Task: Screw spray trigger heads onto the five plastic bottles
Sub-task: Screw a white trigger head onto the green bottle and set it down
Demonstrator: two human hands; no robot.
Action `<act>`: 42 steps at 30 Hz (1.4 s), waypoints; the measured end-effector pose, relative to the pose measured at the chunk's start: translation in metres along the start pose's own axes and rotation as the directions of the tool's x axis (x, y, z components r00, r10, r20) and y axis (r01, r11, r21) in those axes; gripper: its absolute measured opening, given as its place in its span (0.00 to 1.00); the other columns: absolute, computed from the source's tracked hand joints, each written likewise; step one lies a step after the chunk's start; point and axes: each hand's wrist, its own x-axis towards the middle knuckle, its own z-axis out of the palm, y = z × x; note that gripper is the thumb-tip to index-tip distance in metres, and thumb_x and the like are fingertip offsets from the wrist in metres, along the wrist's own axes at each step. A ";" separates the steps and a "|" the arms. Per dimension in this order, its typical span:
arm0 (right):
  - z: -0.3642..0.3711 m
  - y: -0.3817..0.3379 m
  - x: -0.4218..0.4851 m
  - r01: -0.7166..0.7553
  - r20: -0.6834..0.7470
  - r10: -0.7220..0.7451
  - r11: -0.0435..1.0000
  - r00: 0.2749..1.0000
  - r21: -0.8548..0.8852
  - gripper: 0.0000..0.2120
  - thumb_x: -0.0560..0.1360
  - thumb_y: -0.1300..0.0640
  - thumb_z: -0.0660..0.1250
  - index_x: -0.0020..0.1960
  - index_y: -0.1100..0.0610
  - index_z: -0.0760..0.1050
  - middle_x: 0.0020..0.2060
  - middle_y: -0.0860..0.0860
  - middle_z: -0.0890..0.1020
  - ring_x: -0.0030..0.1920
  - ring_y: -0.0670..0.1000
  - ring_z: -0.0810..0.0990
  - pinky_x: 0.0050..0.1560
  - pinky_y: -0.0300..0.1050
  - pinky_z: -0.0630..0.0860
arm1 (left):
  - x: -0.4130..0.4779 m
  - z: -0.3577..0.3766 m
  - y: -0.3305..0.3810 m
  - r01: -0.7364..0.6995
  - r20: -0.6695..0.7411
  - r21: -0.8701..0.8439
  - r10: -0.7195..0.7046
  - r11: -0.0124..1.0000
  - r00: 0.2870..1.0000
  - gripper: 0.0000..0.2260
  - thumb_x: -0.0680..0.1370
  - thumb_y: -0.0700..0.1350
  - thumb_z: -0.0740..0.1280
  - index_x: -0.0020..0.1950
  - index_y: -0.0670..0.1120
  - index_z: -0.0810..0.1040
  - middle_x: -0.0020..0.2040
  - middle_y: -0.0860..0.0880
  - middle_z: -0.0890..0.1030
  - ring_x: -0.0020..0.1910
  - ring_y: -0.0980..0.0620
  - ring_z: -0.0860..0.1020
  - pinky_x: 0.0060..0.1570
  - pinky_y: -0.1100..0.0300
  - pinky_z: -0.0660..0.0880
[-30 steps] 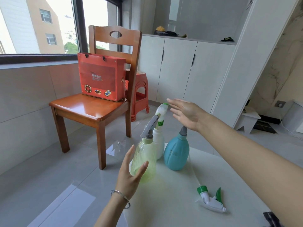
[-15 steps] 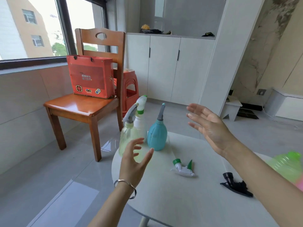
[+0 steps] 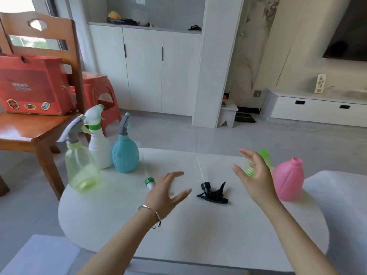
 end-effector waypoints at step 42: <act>0.042 -0.038 -0.001 -0.348 0.136 0.322 0.812 0.937 0.469 0.13 0.70 0.63 0.72 0.51 0.52 0.75 0.47 0.53 0.83 0.47 0.51 0.81 0.57 0.47 0.77 | -0.005 -0.014 0.029 0.419 0.287 -0.774 -0.327 0.474 0.900 0.42 0.58 0.61 0.77 0.68 0.52 0.66 0.65 0.46 0.74 0.60 0.46 0.78 0.44 0.52 0.81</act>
